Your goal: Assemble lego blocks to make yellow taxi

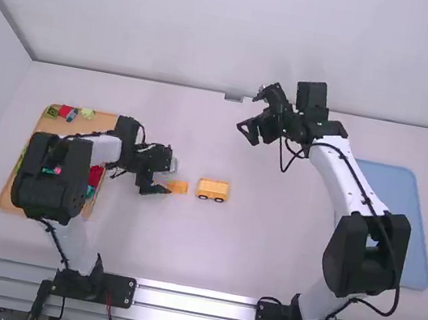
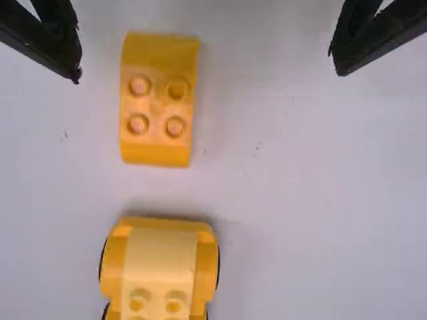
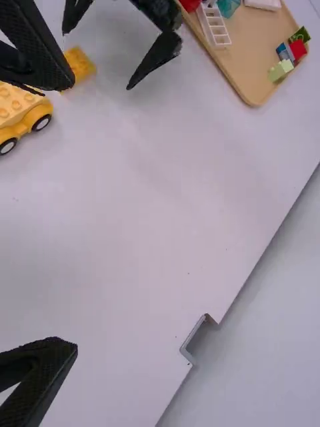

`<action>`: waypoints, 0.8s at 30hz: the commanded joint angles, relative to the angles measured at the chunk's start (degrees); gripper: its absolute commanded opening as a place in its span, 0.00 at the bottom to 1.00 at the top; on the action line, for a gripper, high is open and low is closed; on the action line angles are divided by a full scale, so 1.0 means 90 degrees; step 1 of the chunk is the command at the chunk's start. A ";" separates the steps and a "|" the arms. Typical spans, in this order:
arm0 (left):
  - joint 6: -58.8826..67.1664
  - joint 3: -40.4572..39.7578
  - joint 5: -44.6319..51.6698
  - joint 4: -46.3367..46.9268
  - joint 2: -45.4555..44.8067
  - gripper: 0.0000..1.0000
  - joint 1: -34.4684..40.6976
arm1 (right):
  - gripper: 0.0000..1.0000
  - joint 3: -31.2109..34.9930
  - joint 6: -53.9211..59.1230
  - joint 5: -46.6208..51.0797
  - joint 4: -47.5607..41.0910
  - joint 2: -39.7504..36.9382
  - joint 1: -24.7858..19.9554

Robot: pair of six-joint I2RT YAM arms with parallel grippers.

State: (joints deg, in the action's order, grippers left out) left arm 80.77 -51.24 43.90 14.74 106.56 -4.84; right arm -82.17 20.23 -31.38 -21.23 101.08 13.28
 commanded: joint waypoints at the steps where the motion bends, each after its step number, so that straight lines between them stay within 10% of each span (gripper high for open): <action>1: 0.0197 0.0474 0.1156 -0.0481 0.0170 0.99 -0.0376 | 0.99 -0.0112 0.0148 -0.0024 -0.0024 -0.0075 -0.0017; 12: -0.0884 0.1280 0.1921 -0.2164 0.0350 0.99 -0.0595 | 0.98 -0.0112 0.0403 -0.0029 -0.0015 -0.0075 -0.0017; 24: 0.0668 -0.0143 0.2572 -0.0299 0.1576 0.96 -0.0488 | 0.99 -0.0112 0.0401 -0.0032 -0.0085 -0.0075 -0.0012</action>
State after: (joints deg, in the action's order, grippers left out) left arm 81.28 -51.90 64.58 11.11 119.07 -9.87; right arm -82.15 23.79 -31.33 -21.78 101.06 13.30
